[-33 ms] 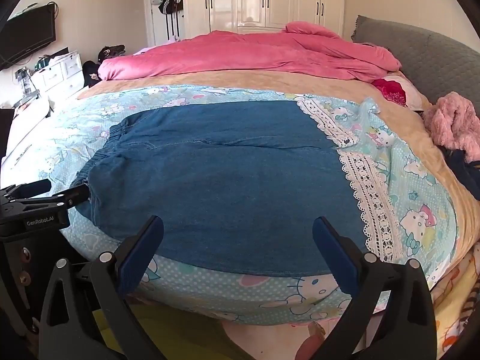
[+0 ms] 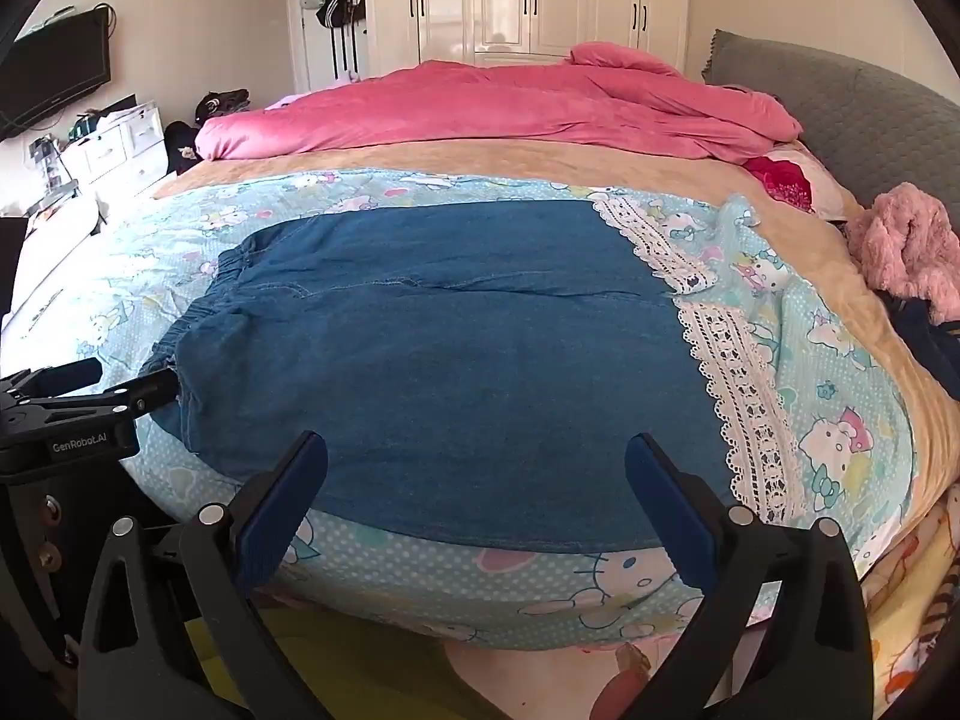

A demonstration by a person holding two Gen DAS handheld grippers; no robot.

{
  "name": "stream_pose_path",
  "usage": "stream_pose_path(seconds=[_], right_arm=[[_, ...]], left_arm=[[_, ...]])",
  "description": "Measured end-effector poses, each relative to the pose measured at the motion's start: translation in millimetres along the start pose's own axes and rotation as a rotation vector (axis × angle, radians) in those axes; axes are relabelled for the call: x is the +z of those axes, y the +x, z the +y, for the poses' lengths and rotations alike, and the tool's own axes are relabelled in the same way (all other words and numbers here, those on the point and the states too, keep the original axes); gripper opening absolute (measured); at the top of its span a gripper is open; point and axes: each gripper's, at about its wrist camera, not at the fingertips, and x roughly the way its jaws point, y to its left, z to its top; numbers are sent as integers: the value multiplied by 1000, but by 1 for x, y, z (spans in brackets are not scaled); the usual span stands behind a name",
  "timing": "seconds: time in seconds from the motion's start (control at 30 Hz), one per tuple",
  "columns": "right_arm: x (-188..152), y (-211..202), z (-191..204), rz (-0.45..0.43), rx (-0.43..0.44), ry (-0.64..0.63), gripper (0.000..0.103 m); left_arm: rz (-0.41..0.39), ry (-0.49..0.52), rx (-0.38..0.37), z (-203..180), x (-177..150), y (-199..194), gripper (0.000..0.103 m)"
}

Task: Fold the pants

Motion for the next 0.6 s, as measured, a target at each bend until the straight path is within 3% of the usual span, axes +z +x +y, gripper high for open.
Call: stream_pose_path(seconds=[0.6], right_arm=[[-2,5,-3,21,-1,14,99]], left_arm=[[-6,8,-4,-5,-2,-3,94]])
